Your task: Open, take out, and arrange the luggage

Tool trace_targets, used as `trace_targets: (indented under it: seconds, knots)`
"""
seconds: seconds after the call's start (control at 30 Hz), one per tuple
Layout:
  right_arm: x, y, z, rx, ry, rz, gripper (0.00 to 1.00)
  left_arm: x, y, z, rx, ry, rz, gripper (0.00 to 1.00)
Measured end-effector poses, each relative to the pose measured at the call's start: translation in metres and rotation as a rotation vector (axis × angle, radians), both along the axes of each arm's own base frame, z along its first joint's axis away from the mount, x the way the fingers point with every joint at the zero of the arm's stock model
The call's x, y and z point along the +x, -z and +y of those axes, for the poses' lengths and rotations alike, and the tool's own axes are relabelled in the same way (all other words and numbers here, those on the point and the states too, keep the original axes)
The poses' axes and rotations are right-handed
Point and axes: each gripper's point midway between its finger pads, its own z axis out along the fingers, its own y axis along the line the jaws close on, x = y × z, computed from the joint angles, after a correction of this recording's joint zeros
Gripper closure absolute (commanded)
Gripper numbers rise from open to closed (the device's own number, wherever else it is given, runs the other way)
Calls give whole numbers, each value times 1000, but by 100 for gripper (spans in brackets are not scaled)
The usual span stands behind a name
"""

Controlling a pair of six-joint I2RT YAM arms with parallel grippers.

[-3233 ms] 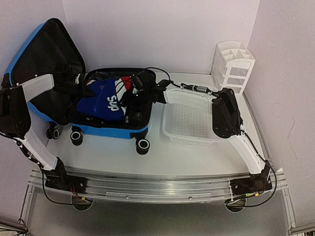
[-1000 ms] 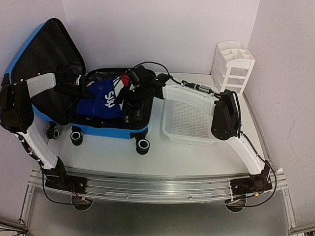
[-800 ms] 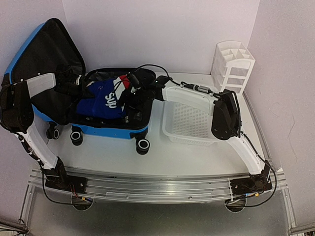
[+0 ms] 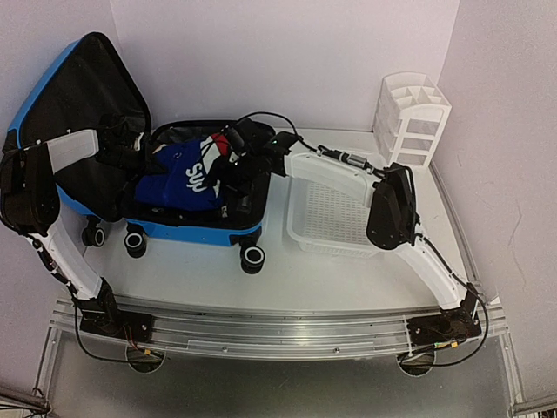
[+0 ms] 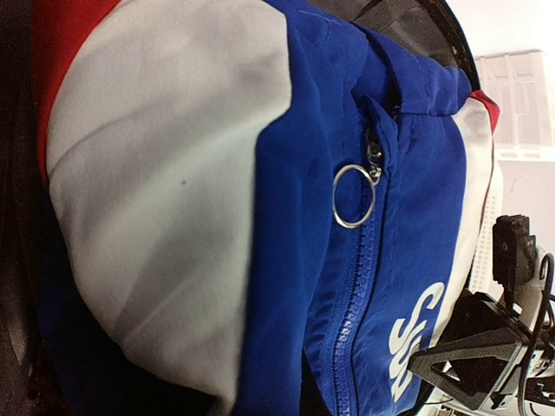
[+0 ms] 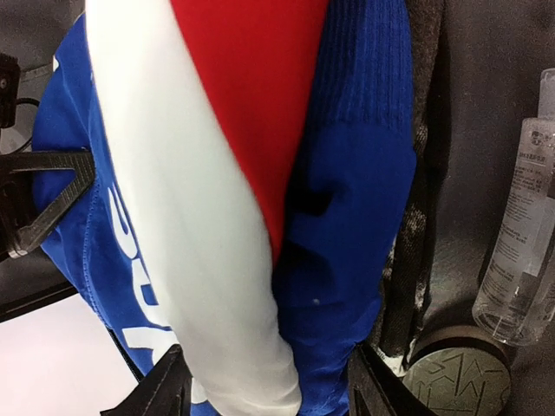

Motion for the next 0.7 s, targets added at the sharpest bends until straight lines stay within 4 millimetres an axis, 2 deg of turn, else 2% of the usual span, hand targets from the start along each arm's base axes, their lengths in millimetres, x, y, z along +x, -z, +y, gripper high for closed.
trace_targets:
  seconds: [0.13,0.3,0.43,0.53,0.7]
  knots:
    - [1,1,-1,-3,1,-2,45,0,0,0,0,0,0,100]
    - [6,15,-13,-68,25,-42,44,0,0,0,-1,1,0,100]
    - [7,11,-11,-61,19,-46,45,0,0,0,0,1,0,100]
    - [11,0,-2,-15,10,-58,48,0,0,0,0,0,0,100]
    - [11,1,2,4,-1,-48,59,1,-1,0,0,0,-3,100]
